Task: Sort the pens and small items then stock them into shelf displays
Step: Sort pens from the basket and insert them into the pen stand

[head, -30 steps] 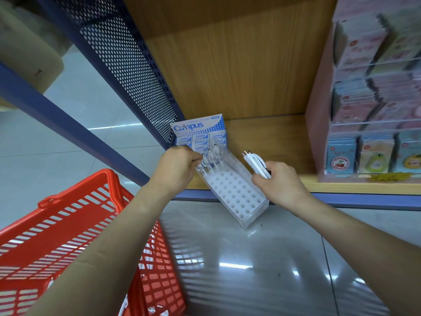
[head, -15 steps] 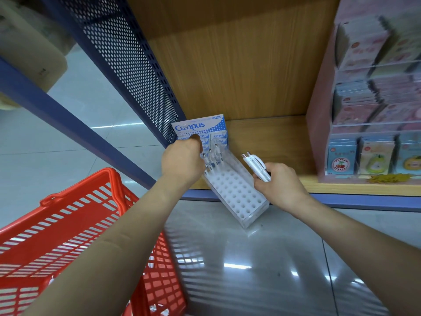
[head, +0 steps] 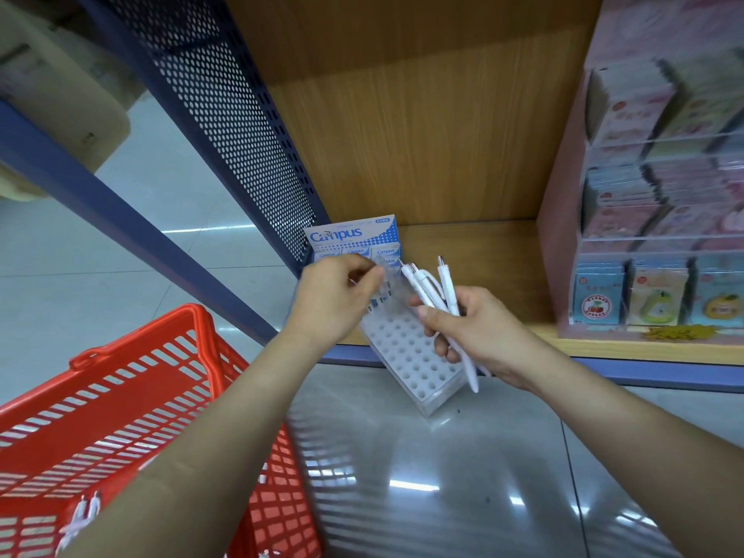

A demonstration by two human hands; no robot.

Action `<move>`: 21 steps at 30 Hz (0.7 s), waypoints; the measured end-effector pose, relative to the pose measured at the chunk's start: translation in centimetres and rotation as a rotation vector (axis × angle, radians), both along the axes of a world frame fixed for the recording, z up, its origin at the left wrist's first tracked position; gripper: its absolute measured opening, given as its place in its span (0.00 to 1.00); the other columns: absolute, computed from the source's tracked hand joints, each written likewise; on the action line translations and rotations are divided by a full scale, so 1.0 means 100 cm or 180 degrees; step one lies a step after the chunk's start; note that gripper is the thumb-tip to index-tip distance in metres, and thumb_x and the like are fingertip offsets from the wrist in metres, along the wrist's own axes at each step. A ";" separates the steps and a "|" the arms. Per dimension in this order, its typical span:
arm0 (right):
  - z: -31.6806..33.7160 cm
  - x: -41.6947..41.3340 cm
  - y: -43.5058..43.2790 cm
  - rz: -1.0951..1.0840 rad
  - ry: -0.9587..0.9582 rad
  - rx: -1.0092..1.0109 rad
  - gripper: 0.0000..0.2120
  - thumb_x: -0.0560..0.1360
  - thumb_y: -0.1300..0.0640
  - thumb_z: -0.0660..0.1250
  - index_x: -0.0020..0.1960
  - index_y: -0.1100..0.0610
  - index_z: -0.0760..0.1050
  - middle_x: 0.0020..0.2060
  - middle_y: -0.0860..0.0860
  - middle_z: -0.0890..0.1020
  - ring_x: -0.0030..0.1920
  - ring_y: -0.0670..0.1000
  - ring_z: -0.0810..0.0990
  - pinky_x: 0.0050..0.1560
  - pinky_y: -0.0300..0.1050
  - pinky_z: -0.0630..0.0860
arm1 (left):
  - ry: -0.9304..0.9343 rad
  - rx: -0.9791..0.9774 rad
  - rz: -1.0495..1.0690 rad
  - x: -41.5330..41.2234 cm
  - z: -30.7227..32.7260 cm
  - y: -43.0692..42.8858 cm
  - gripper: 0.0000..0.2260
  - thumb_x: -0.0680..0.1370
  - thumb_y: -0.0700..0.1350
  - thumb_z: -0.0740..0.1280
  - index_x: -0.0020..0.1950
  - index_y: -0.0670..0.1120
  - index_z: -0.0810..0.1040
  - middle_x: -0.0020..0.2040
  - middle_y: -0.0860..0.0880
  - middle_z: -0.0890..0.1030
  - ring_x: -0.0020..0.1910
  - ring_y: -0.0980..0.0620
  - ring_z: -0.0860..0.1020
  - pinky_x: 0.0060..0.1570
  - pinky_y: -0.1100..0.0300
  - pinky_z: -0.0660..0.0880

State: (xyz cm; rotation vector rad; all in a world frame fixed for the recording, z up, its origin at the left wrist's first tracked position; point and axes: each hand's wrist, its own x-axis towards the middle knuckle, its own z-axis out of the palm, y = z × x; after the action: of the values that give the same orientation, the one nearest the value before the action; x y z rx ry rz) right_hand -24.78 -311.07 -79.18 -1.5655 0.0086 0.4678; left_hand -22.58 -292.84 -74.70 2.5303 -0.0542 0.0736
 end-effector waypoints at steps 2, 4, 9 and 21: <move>0.004 -0.002 0.001 0.0253 0.0162 0.0409 0.08 0.79 0.58 0.66 0.56 0.58 0.77 0.32 0.53 0.77 0.26 0.49 0.73 0.26 0.41 0.69 | 0.0691 -0.1101 -0.0175 -0.004 0.006 -0.013 0.12 0.78 0.48 0.66 0.44 0.41 0.81 0.36 0.47 0.82 0.31 0.54 0.76 0.34 0.57 0.79; 0.007 -0.002 0.000 0.0435 0.0201 0.0505 0.09 0.79 0.56 0.66 0.58 0.57 0.77 0.32 0.54 0.76 0.25 0.50 0.73 0.25 0.40 0.68 | 0.0925 -0.1630 -0.0128 -0.005 0.007 -0.017 0.12 0.77 0.47 0.68 0.42 0.37 0.80 0.35 0.43 0.81 0.30 0.54 0.76 0.32 0.61 0.78; 0.007 0.002 -0.009 0.0656 0.0705 0.0303 0.15 0.79 0.47 0.63 0.54 0.58 0.78 0.31 0.52 0.75 0.23 0.49 0.70 0.22 0.37 0.63 | 0.0900 -0.2713 0.0398 -0.001 0.010 -0.005 0.02 0.73 0.35 0.70 0.45 0.39 0.80 0.34 0.44 0.80 0.31 0.54 0.79 0.35 0.64 0.79; -0.005 0.003 -0.010 -0.0232 0.0347 0.0132 0.05 0.71 0.63 0.74 0.45 0.58 0.78 0.27 0.51 0.76 0.25 0.48 0.63 0.26 0.39 0.59 | 0.1316 -0.2326 0.0547 0.005 0.016 0.021 0.08 0.74 0.42 0.70 0.46 0.38 0.82 0.36 0.43 0.83 0.32 0.53 0.81 0.35 0.66 0.80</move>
State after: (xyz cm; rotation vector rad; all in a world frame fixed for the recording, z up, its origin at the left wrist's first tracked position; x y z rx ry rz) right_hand -24.49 -312.10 -79.69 -1.4924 0.1382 0.4924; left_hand -22.06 -290.72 -73.11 1.7715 0.3017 -0.3083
